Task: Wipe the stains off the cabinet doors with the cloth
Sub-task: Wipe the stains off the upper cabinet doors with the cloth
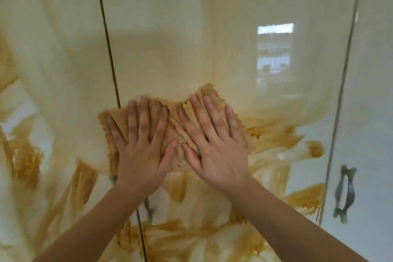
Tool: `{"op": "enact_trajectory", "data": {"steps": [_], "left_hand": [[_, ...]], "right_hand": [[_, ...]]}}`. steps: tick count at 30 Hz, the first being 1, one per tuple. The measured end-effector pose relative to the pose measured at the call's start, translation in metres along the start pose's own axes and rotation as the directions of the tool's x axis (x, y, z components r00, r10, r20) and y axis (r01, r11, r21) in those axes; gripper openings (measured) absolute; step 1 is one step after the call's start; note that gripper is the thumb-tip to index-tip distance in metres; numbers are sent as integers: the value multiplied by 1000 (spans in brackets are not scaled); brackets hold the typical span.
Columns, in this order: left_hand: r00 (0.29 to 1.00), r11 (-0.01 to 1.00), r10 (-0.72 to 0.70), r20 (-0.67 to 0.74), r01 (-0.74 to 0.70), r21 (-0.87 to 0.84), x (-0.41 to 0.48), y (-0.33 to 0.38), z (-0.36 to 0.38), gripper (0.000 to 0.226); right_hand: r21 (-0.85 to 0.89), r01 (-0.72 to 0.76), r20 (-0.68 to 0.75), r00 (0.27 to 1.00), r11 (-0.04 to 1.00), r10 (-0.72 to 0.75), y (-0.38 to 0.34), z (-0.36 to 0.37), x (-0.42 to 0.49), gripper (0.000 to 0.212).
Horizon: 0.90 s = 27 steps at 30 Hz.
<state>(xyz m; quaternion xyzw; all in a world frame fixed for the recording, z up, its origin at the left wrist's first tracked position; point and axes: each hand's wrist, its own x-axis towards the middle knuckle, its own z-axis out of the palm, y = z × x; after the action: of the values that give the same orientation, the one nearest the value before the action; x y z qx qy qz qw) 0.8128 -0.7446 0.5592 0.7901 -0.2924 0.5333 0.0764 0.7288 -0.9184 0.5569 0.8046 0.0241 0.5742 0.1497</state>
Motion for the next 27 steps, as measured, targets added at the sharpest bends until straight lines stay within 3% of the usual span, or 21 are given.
{"op": "enact_trajectory", "data": {"steps": [7,14,20,27], "left_hand": [[996,996,92,2,-92,7,39,84,-5,76],[974,974,224,-8,-224,33,121,148,-35,74],[971,980,198,-134,-193,48,252,129,-90,75],[969,993,117,-219,-119,3,418,50,-163,76]], "right_hand": [[-78,-16,-16,1000,997,15,100,-34,-19,72],[-158,-124,-33,992,980,120,193,-75,-2,76],[-153,-173,-76,984,973,163,239,-116,127,78],[-155,-222,-113,972,963,206,255,-153,324,80]]}}
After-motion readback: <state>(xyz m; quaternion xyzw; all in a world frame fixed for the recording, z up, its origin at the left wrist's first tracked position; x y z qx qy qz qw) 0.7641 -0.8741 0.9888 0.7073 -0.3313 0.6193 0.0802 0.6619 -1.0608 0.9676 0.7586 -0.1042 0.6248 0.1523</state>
